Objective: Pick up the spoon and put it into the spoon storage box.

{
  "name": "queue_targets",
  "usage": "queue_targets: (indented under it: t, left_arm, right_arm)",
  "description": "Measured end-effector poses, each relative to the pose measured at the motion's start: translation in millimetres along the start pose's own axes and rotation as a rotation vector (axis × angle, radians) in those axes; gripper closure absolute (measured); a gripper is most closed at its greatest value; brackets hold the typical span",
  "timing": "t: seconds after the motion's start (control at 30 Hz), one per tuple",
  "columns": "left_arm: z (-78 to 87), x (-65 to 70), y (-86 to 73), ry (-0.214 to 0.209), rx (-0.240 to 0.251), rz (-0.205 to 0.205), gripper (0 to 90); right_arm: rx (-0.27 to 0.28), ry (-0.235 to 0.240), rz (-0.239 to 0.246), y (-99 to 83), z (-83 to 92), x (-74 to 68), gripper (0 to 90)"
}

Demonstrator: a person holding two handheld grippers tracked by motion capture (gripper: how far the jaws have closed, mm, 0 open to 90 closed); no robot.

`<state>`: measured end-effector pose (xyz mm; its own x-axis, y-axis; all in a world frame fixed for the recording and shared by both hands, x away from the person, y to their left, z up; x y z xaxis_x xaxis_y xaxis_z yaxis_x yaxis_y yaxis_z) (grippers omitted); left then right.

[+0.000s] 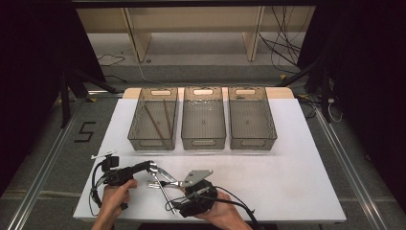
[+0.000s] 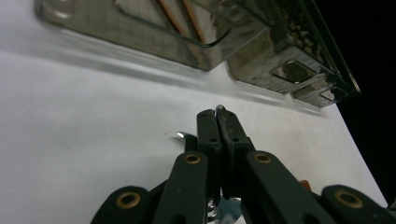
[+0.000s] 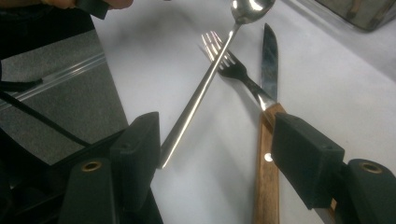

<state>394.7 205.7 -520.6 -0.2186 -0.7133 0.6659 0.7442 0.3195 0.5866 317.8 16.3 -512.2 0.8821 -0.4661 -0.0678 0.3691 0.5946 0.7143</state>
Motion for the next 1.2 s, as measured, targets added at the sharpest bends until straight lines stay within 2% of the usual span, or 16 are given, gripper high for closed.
queue_targets:
  t: [0.2, 0.4, 0.6, 0.83, 1.2]
  left_arm:
    - [-0.4, 22.6, 2.7, -0.035, 0.017, -0.038, 88.7]
    - [-3.9, 38.3, 2.6, -0.079, 0.022, -0.047, 88.7]
    - [-4.8, 51.5, 1.8, -0.098, 0.032, -0.067, 88.7]
    - [-6.0, 60.4, -0.8, -0.11, 0.039, -0.079, 88.7]
    - [-8.1, 70.1, -5.2, -0.138, 0.044, -0.094, 88.6]
  right_arm:
    - [0.022, 0.0, -0.012, 6.3, 2.2, -0.8, 34.3]
    - [0.029, -0.012, -0.044, 9.9, 1.2, 1.6, 37.4]
    - [0.024, -0.024, -0.06, 12.9, -2.6, 1.3, 44.2]
    - [0.012, -0.024, -0.085, 15.3, -7.1, 3.7, 54.2]
    - [-0.001, -0.027, -0.099, 14.1, -7.1, 7.6, 70.4]
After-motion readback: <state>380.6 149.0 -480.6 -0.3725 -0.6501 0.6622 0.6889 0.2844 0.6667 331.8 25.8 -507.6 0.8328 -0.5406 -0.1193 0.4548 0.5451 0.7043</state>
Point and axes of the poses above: each handheld gripper's, and its own axes: z roughly backward along the jaws, y roughly out of its top, x roughly to its right, the point moved 8 cm from there along -z, roughly forward along the jaws, and after that the axes turned 2 degrees about -y, right-handed, at the moved point
